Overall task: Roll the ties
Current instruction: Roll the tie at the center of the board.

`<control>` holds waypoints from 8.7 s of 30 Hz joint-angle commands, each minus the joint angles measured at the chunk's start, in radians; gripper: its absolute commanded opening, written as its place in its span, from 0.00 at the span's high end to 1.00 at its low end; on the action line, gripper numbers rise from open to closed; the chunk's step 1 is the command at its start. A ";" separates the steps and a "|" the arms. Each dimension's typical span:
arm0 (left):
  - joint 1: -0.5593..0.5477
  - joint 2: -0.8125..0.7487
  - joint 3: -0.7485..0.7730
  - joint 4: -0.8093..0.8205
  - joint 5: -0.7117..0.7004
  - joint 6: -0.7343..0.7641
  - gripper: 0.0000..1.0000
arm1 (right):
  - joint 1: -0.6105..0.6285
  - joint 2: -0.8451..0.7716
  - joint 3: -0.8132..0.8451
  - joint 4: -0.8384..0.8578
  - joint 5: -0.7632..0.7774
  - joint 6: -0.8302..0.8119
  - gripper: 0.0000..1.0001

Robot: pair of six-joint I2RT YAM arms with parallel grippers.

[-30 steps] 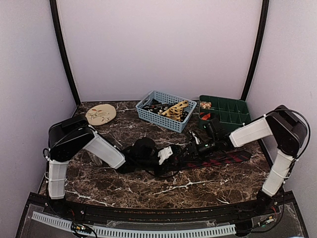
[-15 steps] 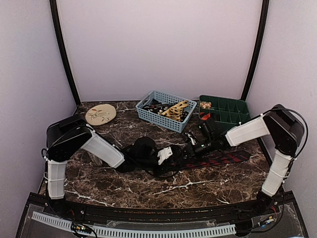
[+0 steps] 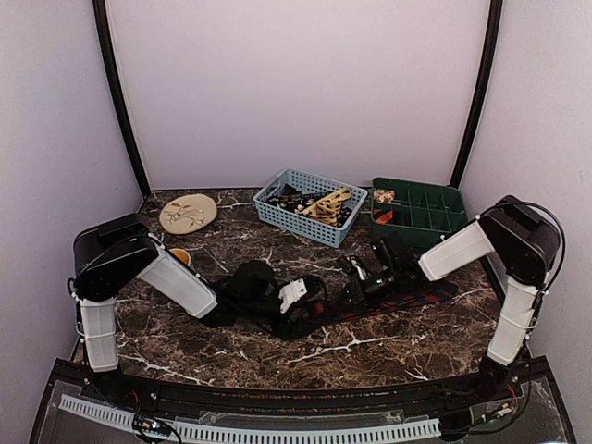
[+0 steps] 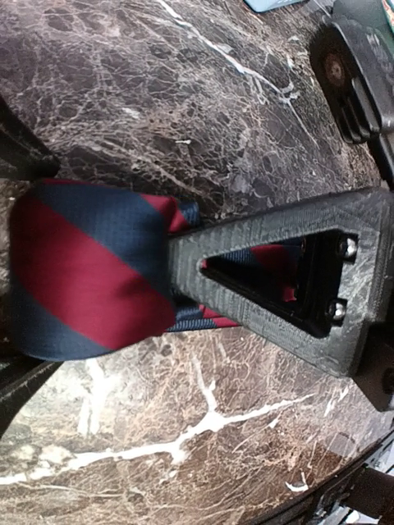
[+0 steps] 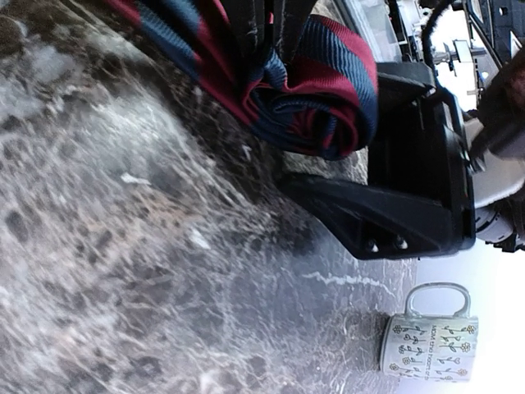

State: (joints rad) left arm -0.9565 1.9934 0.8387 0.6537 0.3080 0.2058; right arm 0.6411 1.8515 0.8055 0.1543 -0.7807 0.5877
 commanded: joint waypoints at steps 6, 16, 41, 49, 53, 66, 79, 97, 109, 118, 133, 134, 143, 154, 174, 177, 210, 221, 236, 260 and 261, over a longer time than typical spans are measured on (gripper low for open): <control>0.001 0.061 -0.054 0.281 -0.015 -0.193 0.23 | -0.043 0.046 -0.103 0.005 0.103 -0.074 1.00; -0.023 0.191 0.069 0.320 0.027 -0.195 0.40 | -0.041 0.047 -0.124 0.077 0.105 -0.031 1.00; -0.027 0.046 0.094 -0.307 -0.099 0.061 0.79 | 0.022 -0.107 0.037 -0.055 -0.006 0.051 0.58; -0.027 0.045 0.098 -0.309 -0.106 0.068 0.79 | 0.034 -0.066 0.031 -0.070 0.025 0.042 0.70; -0.027 0.045 0.103 -0.316 -0.107 0.072 0.78 | 0.034 -0.056 0.034 -0.070 0.021 0.040 0.85; -0.024 -0.011 0.055 -0.235 -0.106 0.025 0.48 | 0.015 -0.063 -0.020 -0.056 0.045 0.031 1.00; -0.025 0.007 -0.045 0.200 -0.003 -0.178 0.27 | -0.043 -0.044 -0.127 -0.049 0.109 -0.037 1.00; -0.042 0.216 0.122 0.301 0.085 -0.125 0.50 | -0.032 0.001 -0.138 0.012 0.110 -0.029 1.00; -0.044 0.074 0.071 -0.121 -0.052 0.038 0.74 | -0.039 -0.157 -0.064 -0.074 0.045 -0.011 0.66; -0.050 0.077 0.092 -0.201 -0.071 0.068 0.74 | -0.020 -0.210 -0.051 -0.015 -0.031 0.087 0.53; -0.056 0.090 0.115 -0.243 -0.088 0.084 0.73 | 0.028 -0.134 -0.047 -0.003 0.024 0.112 1.00; -0.056 0.090 0.116 -0.244 -0.090 0.083 0.72 | 0.029 -0.140 -0.053 -0.006 0.023 0.113 1.00; -0.051 0.042 0.089 -0.183 -0.062 0.022 0.38 | 0.011 -0.114 -0.117 -0.013 0.051 0.081 1.00; -0.047 0.006 -0.026 0.164 0.070 -0.113 0.22 | -0.041 -0.056 -0.182 -0.026 0.147 -0.020 1.00; -0.134 0.178 0.121 0.132 -0.175 0.031 0.21 | -0.036 -0.082 -0.171 -0.049 0.136 -0.035 1.00; -0.134 0.181 0.121 0.093 -0.218 0.050 0.23 | -0.031 -0.116 -0.160 -0.069 0.124 -0.028 1.00; -0.094 0.152 -0.024 0.428 0.004 -0.165 0.34 | -0.041 0.036 -0.223 0.033 0.108 -0.016 1.00; -0.093 0.241 0.074 0.439 -0.033 -0.217 0.58 | -0.040 0.032 -0.223 0.057 0.094 0.003 1.00; -0.018 0.011 0.102 -0.398 -0.036 0.105 0.80 | -0.042 -0.248 -0.170 -0.046 0.053 0.031 0.62; -0.016 0.035 0.163 -0.539 -0.011 0.117 0.76 | 0.042 -0.076 -0.035 0.077 -0.008 0.138 0.86; -0.016 0.035 0.164 -0.534 -0.008 0.115 0.76 | 0.042 -0.073 -0.031 0.068 -0.006 0.128 0.90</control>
State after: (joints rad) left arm -0.9787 1.9965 1.0317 0.2924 0.3073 0.3134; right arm 0.6746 1.7622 0.7464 0.2203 -0.7887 0.7471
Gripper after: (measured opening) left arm 0.291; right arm 0.161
